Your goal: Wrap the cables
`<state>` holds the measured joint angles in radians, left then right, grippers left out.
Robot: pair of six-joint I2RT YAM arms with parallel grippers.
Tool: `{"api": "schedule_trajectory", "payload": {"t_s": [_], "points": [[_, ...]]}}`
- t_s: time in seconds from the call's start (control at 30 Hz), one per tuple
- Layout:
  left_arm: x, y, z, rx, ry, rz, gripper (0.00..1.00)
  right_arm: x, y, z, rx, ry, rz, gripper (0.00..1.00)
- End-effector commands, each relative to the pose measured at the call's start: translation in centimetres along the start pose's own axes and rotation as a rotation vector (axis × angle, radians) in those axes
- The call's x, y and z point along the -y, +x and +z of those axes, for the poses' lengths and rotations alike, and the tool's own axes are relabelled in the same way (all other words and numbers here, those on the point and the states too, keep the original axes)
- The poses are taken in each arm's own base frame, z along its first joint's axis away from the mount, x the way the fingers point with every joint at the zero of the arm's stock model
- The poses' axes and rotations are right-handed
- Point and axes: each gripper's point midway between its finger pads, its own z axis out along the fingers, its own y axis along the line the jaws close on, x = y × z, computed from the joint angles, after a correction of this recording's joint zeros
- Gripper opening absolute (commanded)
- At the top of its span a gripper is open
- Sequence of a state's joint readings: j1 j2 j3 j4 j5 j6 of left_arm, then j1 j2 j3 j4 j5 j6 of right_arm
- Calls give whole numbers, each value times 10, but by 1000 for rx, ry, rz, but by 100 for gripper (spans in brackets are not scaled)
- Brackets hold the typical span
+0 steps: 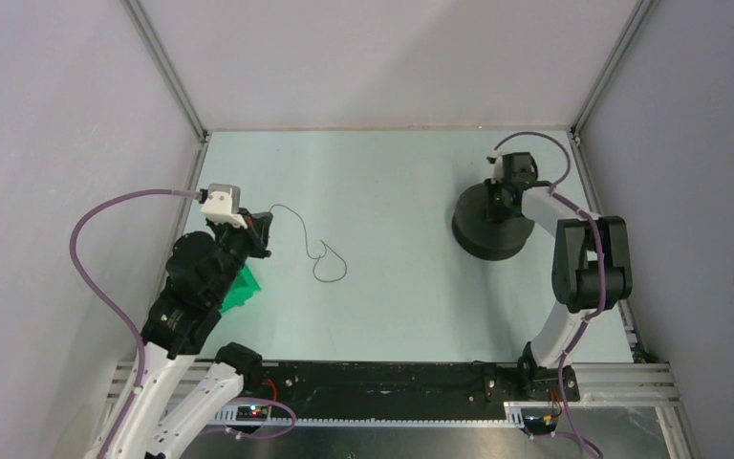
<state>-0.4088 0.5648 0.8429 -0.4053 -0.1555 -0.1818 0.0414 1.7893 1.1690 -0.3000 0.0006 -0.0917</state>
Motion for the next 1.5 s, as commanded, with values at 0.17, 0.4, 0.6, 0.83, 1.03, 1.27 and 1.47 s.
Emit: {"api": "schedule_trajectory", "payload": {"t_s": [0.17, 0.4, 0.6, 0.83, 1.03, 1.27, 1.47], "points": [[20, -4, 2, 10, 115, 29, 0, -169, 33, -44, -149, -389, 61, 27], [65, -2, -6, 0, 376, 34, 0, -262, 37, -85, -146, -594, 81, 20], [94, -1, -18, 3, 556, 36, 0, -311, 43, -128, -139, -753, 76, 25], [101, 1, -23, 11, 610, 50, 0, -352, 53, -165, -134, -892, 46, 27], [119, 14, -28, -11, 724, 90, 0, -306, 13, -199, 54, -855, -26, 28], [132, 19, -37, -34, 817, 95, 0, -285, -5, -280, 374, -962, -388, 37], [144, 20, -49, -47, 924, 95, 0, -304, 13, -351, 584, -1144, -671, 40]]}}
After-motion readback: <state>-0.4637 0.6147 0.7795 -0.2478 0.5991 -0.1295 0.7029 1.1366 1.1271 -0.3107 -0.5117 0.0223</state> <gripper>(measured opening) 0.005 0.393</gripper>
